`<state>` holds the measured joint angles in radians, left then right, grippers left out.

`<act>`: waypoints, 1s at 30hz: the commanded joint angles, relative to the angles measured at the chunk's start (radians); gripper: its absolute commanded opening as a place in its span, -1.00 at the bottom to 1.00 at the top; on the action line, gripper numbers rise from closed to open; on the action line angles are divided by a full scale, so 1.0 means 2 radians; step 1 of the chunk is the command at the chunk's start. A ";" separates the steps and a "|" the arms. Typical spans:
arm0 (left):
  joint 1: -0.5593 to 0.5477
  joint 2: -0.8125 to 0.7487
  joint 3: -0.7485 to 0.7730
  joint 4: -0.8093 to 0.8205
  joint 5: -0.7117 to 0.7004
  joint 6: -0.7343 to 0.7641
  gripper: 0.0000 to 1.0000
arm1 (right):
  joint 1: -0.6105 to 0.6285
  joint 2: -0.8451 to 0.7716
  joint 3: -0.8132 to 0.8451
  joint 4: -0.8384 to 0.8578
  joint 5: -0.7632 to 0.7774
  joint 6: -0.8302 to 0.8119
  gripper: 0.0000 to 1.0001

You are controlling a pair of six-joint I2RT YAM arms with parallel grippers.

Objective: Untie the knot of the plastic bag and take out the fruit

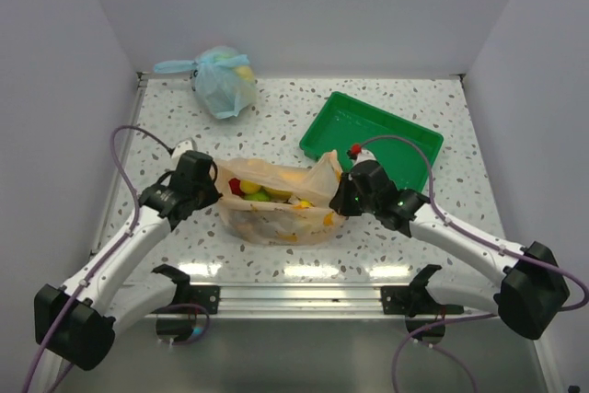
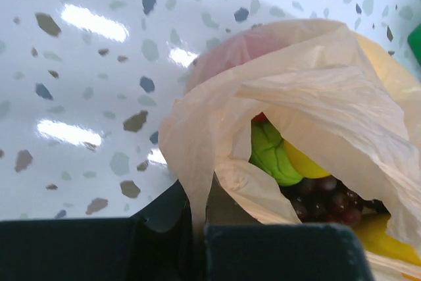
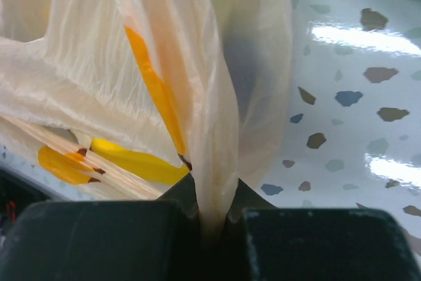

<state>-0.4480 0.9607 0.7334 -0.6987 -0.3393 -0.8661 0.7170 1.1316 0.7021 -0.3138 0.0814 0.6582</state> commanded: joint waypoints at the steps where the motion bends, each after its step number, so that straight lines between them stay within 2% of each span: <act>1: 0.064 0.007 0.032 0.009 -0.038 0.148 -1.00 | -0.018 -0.022 -0.004 -0.041 -0.004 -0.027 -0.85; 3: 0.065 0.021 0.058 0.016 -0.017 0.166 -1.00 | -0.016 -0.027 0.018 -0.048 -0.037 -0.069 -0.58; 4: 0.065 0.030 0.066 0.019 -0.010 0.185 -1.00 | -0.017 -0.027 0.029 -0.055 -0.038 -0.082 -0.24; 5: 0.065 0.033 0.071 0.021 0.002 0.194 -1.00 | -0.016 -0.028 0.042 -0.065 -0.051 -0.109 -0.05; 8: 0.064 0.038 0.087 0.024 0.028 0.217 -1.00 | -0.015 -0.030 0.103 -0.112 -0.047 -0.161 0.45; 9: 0.065 0.037 0.089 0.024 0.034 0.218 -1.00 | -0.015 -0.030 0.138 -0.134 -0.044 -0.173 0.51; 15: 0.065 0.020 0.085 0.013 0.084 0.223 -1.00 | 0.007 0.004 0.299 -0.198 -0.032 -0.248 0.57; 21: 0.064 0.012 0.081 -0.002 0.137 0.201 -1.00 | 0.045 0.085 0.426 -0.251 -0.021 -0.317 0.64; 25: 0.065 0.004 0.065 0.002 0.161 0.185 -1.00 | 0.098 0.147 0.458 -0.249 -0.038 -0.354 0.59; 30: 0.065 0.007 0.049 -0.004 0.204 0.178 -1.00 | 0.106 0.222 0.425 -0.191 -0.010 -0.368 0.63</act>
<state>-0.3248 0.9833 0.8532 -0.6971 -0.0219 -0.4877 0.9333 1.5139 1.5867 -0.7341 0.0250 -0.0154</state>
